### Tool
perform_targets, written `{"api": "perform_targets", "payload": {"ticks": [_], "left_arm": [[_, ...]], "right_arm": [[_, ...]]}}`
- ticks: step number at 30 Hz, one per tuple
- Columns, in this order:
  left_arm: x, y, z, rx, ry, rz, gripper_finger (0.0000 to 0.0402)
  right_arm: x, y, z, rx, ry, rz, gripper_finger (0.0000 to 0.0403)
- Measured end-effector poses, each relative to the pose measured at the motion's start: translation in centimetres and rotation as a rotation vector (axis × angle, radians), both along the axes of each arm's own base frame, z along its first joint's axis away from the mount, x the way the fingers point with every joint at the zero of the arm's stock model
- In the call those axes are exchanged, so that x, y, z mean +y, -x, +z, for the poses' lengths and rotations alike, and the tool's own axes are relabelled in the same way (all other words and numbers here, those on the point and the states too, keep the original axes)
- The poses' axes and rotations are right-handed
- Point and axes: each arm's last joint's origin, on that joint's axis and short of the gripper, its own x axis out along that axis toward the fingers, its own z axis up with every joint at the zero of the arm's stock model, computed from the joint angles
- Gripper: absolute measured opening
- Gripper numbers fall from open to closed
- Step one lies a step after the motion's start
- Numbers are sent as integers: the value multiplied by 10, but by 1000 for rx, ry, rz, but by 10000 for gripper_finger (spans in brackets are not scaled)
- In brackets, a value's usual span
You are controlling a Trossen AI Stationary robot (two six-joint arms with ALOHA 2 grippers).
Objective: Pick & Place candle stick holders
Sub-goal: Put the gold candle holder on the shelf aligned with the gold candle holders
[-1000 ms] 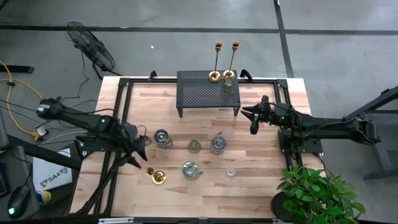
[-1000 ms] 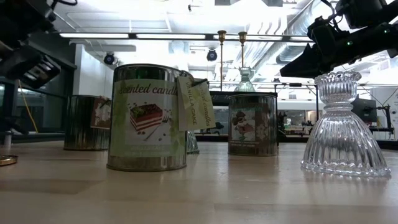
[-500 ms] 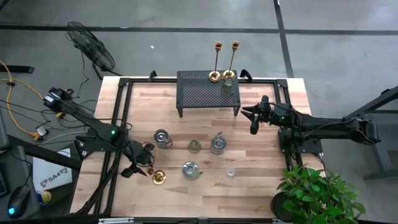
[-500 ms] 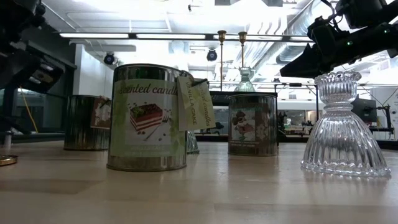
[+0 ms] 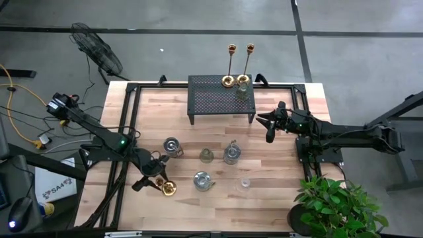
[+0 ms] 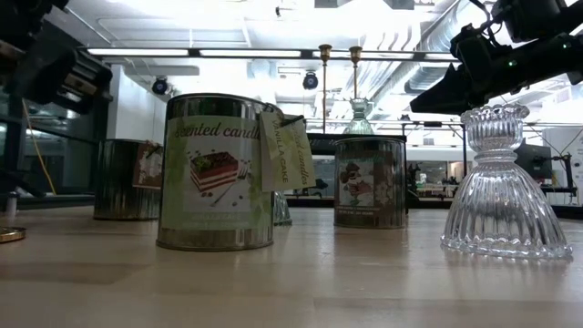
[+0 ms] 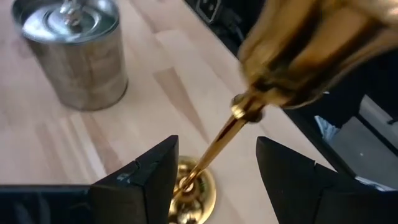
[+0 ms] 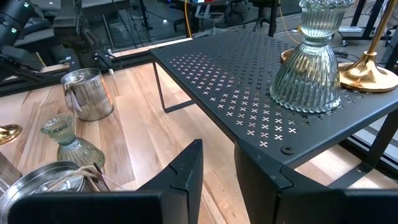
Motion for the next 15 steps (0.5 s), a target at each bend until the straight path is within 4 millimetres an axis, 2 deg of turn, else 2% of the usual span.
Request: {"api": "perform_targets", "payload": {"ticks": [15], "left_arm": [[-1, -2, 5, -88, -9, -27, 90]], "right_arm": [[0, 0, 0, 0, 0, 0, 84]]}}
